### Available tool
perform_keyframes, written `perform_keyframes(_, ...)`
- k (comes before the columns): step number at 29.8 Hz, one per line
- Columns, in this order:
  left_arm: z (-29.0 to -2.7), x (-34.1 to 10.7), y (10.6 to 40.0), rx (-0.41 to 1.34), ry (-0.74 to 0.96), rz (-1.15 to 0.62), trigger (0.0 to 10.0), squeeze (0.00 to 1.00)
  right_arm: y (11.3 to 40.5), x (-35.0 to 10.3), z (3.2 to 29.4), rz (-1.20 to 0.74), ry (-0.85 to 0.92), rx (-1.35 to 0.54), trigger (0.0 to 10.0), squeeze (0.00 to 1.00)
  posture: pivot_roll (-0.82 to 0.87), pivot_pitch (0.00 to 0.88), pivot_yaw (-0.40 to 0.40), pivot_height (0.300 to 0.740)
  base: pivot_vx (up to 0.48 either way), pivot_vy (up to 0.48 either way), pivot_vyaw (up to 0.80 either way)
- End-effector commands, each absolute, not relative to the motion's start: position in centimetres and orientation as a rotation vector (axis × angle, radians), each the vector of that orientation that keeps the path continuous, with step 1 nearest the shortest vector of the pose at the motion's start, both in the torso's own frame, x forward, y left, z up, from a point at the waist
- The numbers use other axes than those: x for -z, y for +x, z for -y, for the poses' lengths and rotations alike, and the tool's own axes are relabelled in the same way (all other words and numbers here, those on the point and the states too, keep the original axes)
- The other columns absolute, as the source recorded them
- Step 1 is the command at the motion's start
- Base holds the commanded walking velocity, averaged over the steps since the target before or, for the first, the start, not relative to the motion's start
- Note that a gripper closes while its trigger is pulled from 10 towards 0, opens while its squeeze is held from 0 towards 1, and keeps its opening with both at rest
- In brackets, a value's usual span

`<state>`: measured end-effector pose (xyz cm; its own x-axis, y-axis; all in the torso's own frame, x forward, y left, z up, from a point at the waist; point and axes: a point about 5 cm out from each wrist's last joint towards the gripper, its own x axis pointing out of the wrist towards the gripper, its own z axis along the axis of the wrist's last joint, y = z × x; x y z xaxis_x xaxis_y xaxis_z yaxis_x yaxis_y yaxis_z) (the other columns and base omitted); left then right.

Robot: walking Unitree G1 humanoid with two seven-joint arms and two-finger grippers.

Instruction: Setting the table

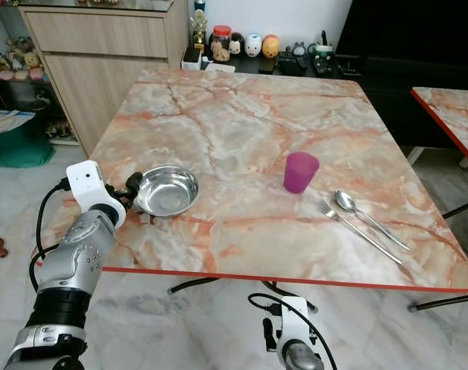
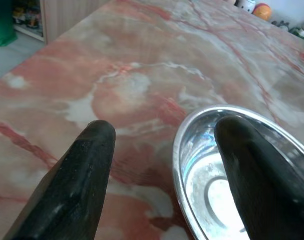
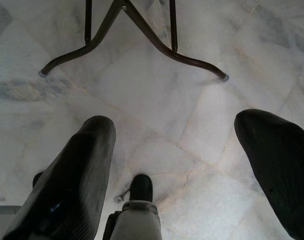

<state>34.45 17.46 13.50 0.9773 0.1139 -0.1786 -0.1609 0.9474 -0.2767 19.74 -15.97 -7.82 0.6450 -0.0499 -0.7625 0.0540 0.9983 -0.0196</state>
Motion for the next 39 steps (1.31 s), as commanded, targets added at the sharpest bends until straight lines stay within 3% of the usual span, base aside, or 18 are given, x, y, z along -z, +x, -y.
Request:
perform_keyframes(1,-17.0,-13.5,34.9,-0.142,-0.284,-0.189,10.0,0.0,19.7,7.8,16.3,-0.871,0.005,0.067,10.0,0.0,0.0,0.0,-0.081,0.74,0.0,0.0,0.0)
perform_keyframes(39,-14.4,-12.0,35.1,-0.036,-0.26,-0.318,10.0,0.0,19.7,7.8,16.2,-0.875,0.006,0.067,10.0,0.0,0.0,0.0,-0.077,0.74,0.0,0.0,0.0)
